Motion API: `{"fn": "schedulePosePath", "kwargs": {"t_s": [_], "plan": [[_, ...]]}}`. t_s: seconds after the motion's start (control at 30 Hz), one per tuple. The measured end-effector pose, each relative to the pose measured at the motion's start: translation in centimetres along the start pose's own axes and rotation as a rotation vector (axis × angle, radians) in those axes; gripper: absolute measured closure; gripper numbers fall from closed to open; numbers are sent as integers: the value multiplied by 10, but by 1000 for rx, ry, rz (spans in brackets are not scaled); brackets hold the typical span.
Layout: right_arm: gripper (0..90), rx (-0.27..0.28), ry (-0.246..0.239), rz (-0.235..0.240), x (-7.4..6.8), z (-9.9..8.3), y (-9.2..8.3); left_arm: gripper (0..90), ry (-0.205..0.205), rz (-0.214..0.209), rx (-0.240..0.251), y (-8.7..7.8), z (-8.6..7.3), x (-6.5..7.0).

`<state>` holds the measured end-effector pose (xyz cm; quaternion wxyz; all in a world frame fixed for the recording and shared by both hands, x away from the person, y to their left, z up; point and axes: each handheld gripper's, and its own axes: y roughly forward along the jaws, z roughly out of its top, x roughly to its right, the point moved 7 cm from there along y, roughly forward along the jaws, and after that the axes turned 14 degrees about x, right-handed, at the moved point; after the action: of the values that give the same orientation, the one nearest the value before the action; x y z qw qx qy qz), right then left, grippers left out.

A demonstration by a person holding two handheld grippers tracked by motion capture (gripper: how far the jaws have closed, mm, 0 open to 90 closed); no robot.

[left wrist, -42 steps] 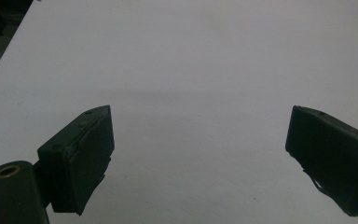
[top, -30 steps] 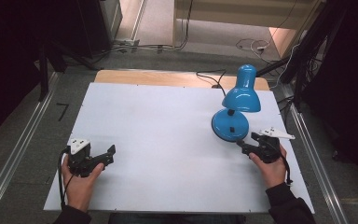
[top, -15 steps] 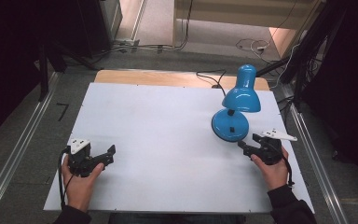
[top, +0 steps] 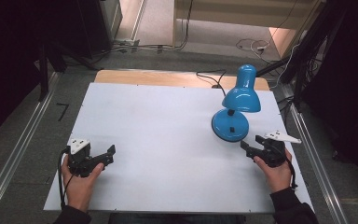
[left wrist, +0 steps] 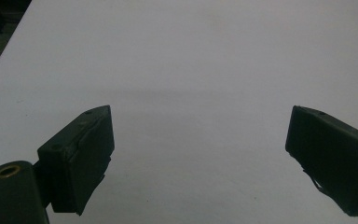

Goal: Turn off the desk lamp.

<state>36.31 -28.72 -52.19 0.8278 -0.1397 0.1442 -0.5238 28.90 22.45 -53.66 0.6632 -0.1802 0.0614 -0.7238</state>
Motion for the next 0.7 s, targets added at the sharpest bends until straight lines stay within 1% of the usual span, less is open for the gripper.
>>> {"fn": "schedulePosePath", "kwargs": {"t_s": [0.7], "plan": [[265,5,9,-15,6,-2,-11,85,0,2,1,0,0,0]]}}
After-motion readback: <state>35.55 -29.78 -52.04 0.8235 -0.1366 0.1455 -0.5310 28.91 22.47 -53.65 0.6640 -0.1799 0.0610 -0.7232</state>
